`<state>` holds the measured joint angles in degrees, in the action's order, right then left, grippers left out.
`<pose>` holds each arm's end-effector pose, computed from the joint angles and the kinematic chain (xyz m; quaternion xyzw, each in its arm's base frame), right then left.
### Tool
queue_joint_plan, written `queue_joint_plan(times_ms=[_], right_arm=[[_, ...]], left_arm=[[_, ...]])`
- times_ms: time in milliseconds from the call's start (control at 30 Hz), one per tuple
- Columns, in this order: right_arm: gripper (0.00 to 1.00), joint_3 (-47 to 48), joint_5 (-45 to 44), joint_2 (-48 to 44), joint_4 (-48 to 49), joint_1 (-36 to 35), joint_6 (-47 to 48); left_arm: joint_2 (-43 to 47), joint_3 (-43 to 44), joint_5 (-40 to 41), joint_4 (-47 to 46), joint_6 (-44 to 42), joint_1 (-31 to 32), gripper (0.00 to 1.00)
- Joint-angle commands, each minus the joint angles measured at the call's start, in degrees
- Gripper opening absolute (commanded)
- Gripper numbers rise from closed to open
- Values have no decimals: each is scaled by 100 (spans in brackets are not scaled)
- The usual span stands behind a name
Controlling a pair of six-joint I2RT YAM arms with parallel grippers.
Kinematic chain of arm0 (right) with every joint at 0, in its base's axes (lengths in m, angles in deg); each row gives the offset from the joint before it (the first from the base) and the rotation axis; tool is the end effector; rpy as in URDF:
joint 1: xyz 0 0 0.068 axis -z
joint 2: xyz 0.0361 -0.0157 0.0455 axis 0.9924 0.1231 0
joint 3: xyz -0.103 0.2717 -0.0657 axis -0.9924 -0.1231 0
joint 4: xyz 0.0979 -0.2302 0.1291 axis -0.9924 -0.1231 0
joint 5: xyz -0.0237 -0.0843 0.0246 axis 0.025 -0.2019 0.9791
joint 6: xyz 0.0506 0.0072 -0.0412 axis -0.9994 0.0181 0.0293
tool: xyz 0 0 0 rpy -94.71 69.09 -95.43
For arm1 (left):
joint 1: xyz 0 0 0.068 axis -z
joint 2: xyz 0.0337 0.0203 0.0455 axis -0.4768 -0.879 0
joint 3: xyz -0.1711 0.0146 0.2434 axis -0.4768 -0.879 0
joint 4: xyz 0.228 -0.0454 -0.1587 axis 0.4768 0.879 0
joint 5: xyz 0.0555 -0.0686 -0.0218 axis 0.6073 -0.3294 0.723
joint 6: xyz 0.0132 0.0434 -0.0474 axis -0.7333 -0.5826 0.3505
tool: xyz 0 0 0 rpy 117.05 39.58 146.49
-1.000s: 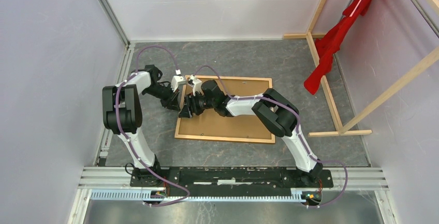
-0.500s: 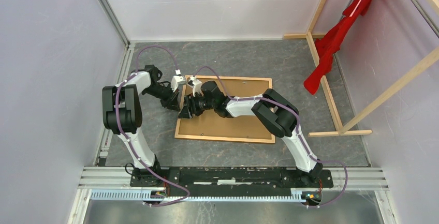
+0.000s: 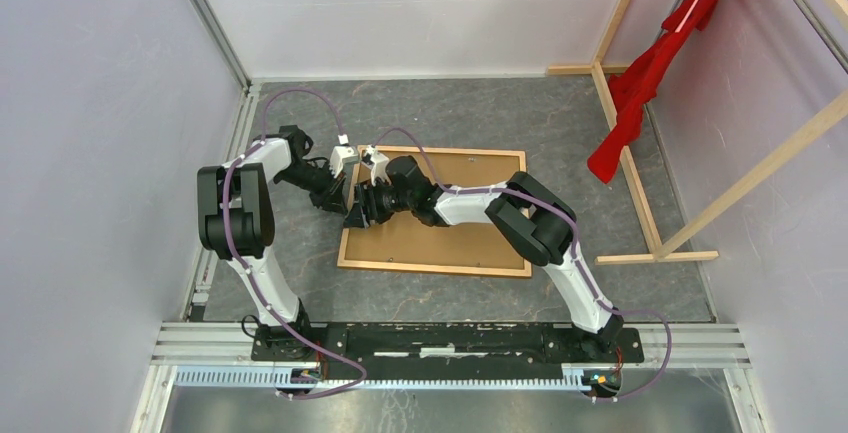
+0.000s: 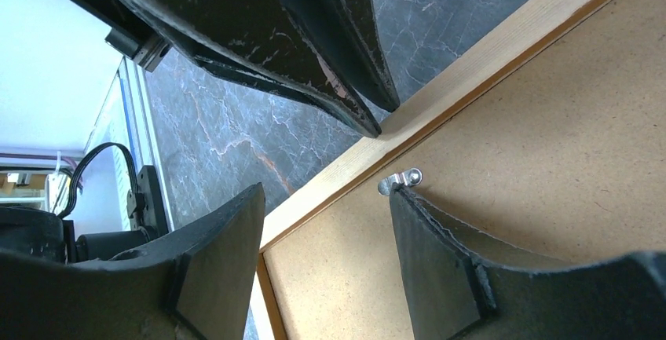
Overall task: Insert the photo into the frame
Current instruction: Install the photo frame at the center of the board.
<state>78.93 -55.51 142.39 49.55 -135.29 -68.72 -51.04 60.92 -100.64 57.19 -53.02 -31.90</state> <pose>0.3087 0.4376 0.1282 -0.2350 0.7993 0.4997 0.2371 0.3557 -0.0126 0.1579 0.4459 0.8233 -0.3020 0.1794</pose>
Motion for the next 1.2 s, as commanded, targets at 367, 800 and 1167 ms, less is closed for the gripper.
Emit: queue_joint_plan(times_ms=[367, 800, 1167], right_arm=[[67, 204, -96, 264, 113, -196, -4], [68, -81, -249, 29, 587, -196, -28], [82, -709, -381, -1244, 553, -55, 343]], left_arm=[[-48, -107, 364, -165, -222, 96, 21], [-50, -98, 421, -162, -209, 96, 21], [84, 323, 509, 275, -289, -68, 26]])
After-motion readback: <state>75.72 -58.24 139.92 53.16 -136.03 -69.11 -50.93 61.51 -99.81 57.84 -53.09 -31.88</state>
